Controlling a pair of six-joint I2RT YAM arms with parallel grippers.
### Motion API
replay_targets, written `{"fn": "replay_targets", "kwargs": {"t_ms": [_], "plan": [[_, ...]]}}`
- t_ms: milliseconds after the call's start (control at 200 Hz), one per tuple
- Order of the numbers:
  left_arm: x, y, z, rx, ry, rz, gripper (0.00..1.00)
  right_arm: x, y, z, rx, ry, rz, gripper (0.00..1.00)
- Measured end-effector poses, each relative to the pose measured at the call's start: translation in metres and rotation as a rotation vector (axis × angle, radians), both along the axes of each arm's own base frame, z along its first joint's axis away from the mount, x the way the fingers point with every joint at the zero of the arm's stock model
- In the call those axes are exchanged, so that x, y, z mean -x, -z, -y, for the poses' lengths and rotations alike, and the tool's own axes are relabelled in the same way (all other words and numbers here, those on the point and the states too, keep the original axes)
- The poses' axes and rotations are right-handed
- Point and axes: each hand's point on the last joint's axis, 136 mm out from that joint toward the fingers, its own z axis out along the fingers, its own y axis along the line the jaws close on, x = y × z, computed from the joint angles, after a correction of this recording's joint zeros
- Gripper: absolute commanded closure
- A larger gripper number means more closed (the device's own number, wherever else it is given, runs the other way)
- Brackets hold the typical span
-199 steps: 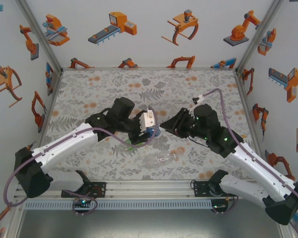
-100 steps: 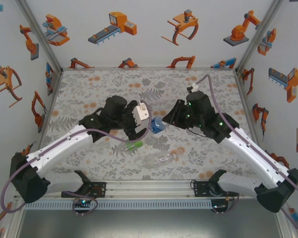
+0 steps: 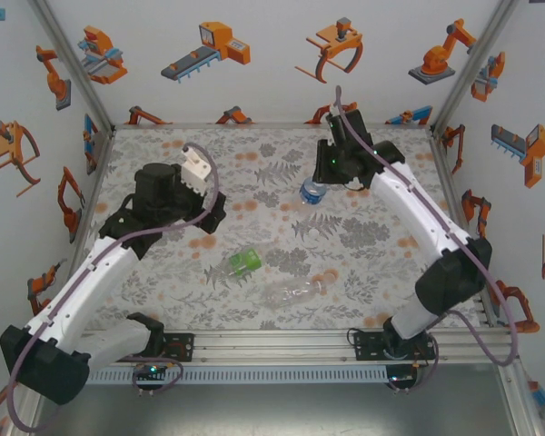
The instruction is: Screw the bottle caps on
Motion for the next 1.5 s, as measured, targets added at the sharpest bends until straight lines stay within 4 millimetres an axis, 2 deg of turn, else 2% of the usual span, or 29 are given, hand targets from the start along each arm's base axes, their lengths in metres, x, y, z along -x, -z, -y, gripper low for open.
{"fn": "replay_targets", "kwargs": {"t_ms": [160, 300, 601, 761, 956, 1021, 1242, 1392, 1502], "plan": [[-0.014, 0.002, -0.032, 0.074, -0.123, -0.058, 0.03, -0.051, 0.008, 0.013, 0.089, 0.008, 0.029, 1.00], [-0.010, 0.008, -0.041, 0.083, -0.152, -0.063, 0.03, -0.087, 0.017, 0.016, 0.170, -0.005, 0.058, 1.00], [0.004, 0.021, -0.050, 0.064, -0.173, -0.053, 0.03, -0.128, 0.048, 0.015, 0.254, -0.036, 0.047, 1.00], [0.003, 0.017, -0.056, 0.056, -0.201, -0.025, 0.03, -0.130, 0.060, 0.018, 0.270, -0.043, 0.023, 1.00], [0.004, 0.014, -0.057, 0.053, -0.199, -0.007, 0.03, -0.132, 0.061, 0.017, 0.268, -0.038, 0.039, 0.73], [0.005, 0.014, -0.056, 0.052, -0.193, -0.007, 0.03, -0.131, 0.061, 0.018, 0.267, -0.037, 0.042, 0.66], [0.008, 0.013, -0.050, 0.059, -0.147, -0.009, 0.03, -0.129, 0.060, 0.021, 0.280, -0.034, 0.041, 0.57], [0.010, 0.014, -0.045, 0.062, -0.121, -0.013, 0.03, -0.124, 0.060, 0.024, 0.297, -0.038, 0.027, 0.55], [0.011, 0.017, -0.040, 0.055, -0.103, -0.025, 0.03, -0.120, 0.050, 0.026, 0.298, -0.039, 0.038, 0.55]]}}
